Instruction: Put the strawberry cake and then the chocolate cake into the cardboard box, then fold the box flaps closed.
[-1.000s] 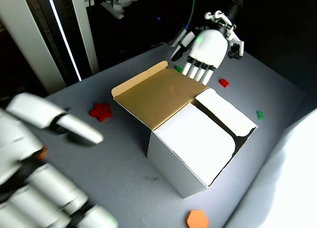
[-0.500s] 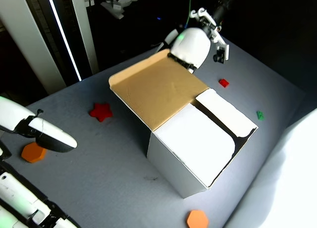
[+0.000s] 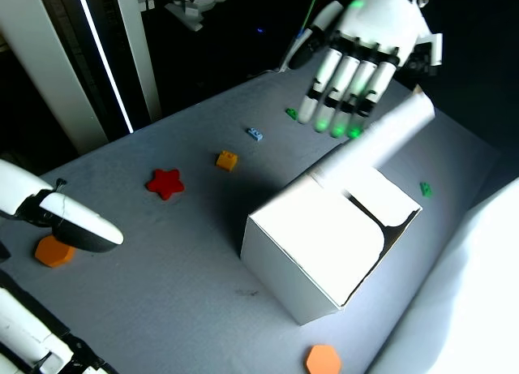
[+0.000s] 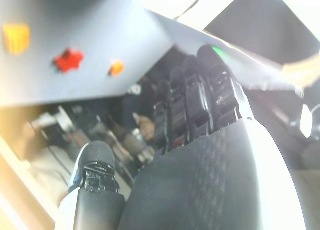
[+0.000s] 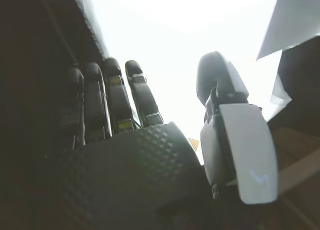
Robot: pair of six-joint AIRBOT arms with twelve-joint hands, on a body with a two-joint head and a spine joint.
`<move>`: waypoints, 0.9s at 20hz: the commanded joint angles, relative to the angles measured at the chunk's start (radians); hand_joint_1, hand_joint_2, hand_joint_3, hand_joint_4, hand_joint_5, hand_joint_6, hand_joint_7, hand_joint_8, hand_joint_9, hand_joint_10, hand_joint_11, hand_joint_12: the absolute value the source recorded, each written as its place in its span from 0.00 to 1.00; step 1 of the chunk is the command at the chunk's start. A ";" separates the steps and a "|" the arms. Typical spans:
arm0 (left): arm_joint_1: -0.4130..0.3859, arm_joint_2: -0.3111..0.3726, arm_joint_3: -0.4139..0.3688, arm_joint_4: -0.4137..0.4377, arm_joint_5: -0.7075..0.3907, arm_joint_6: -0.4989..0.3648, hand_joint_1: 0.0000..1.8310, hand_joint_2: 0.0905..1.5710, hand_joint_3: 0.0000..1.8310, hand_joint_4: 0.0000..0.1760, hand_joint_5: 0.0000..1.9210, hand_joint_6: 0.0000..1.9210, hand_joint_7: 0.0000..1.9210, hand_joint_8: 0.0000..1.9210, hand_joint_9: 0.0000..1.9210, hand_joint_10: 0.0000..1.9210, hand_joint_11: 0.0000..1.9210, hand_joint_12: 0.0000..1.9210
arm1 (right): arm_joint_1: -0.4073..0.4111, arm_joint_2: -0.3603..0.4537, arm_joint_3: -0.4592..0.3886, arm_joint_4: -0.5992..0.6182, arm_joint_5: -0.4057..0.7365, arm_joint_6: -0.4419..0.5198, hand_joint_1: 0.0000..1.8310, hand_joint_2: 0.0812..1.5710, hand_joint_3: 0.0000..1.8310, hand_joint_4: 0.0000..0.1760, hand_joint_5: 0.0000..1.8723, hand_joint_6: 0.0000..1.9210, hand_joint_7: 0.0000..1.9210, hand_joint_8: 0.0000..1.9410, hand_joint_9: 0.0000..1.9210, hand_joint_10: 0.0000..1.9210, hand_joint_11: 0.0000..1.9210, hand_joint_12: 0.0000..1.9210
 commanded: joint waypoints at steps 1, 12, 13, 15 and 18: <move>-0.015 -0.016 0.028 -0.074 -0.001 -0.003 0.00 0.80 0.00 0.00 0.12 0.00 0.14 0.00 0.13 0.00 0.00 0.42 | 0.014 0.012 0.002 -0.030 0.094 0.005 0.00 0.82 0.00 0.00 0.04 0.00 0.07 0.00 0.07 0.01 0.00 0.07; 0.050 -0.336 0.445 -0.054 -0.019 0.001 0.00 0.81 0.00 0.00 0.13 0.00 0.14 0.00 0.13 0.00 0.00 0.41 | 0.015 0.005 0.002 -0.030 0.080 0.005 0.00 0.81 0.00 0.00 0.06 0.00 0.07 0.00 0.08 0.01 0.00 0.33; 0.068 -0.336 0.440 -0.043 -0.019 0.001 0.00 0.81 0.00 0.00 0.12 0.00 0.13 0.00 0.12 0.00 0.00 0.41 | 0.015 0.005 0.002 -0.030 0.080 0.005 0.00 0.81 0.00 0.00 0.06 0.00 0.08 0.00 0.07 0.01 0.00 0.28; 0.098 -0.324 0.419 -0.035 -0.019 0.001 0.00 0.81 0.00 0.00 0.12 0.00 0.13 0.00 0.12 0.00 0.00 0.42 | 0.015 0.005 0.002 -0.031 0.080 0.005 0.00 0.81 0.00 0.00 0.06 0.00 0.08 0.00 0.07 0.01 0.00 0.21; 0.098 -0.311 0.404 -0.036 -0.019 -0.007 0.00 0.80 0.00 0.00 0.13 0.00 0.14 0.00 0.13 0.00 0.00 0.44 | 0.015 0.005 0.002 -0.031 0.080 0.005 0.00 0.81 0.00 0.00 0.05 0.00 0.07 0.00 0.06 0.00 0.00 0.08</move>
